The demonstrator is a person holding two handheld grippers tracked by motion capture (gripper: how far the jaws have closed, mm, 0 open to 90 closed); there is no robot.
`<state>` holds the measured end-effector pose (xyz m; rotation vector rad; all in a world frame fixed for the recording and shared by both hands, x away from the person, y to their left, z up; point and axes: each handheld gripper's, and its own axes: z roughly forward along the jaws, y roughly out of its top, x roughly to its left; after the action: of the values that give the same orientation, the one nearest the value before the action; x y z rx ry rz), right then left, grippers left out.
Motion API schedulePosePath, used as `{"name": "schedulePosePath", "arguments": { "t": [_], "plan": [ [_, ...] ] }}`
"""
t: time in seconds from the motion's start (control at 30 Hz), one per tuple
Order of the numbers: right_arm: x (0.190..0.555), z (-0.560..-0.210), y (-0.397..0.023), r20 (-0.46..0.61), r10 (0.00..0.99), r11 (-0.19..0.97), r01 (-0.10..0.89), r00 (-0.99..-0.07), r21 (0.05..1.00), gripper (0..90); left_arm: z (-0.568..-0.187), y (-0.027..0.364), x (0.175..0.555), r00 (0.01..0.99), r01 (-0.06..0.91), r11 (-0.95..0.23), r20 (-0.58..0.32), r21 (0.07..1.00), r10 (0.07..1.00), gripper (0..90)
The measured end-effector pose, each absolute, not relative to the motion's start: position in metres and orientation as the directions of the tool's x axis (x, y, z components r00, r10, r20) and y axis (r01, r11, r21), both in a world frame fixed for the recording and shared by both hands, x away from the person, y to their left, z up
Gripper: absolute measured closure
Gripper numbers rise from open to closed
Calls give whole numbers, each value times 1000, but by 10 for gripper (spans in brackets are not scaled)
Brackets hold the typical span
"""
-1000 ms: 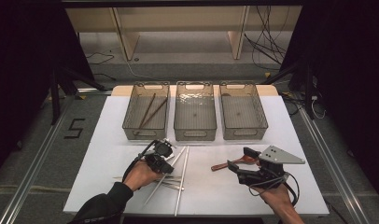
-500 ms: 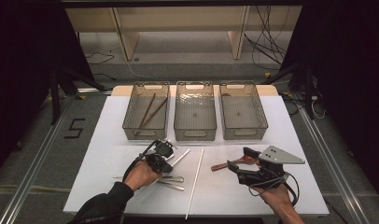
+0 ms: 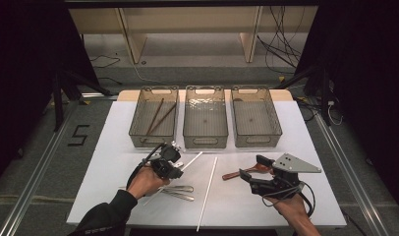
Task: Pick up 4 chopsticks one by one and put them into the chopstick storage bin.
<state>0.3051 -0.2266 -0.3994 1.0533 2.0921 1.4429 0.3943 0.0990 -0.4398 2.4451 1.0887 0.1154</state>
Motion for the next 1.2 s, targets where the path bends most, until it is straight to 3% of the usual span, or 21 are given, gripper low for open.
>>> {"name": "schedulePosePath", "arguments": {
  "t": [0.33,0.47,1.2],
  "plan": [
    [305,-399,-227,99,760,186,360,-643,914,248,-421,111,396,680,669,-547,-117,503,724,843],
    [305,-399,-227,99,760,186,361,-643,914,248,-418,117,400,671,682,-518,-160,516,724,843],
    [306,-400,-227,102,761,184,364,-641,913,248,-385,140,414,646,652,-447,-141,612,750,842]
  ]
}}
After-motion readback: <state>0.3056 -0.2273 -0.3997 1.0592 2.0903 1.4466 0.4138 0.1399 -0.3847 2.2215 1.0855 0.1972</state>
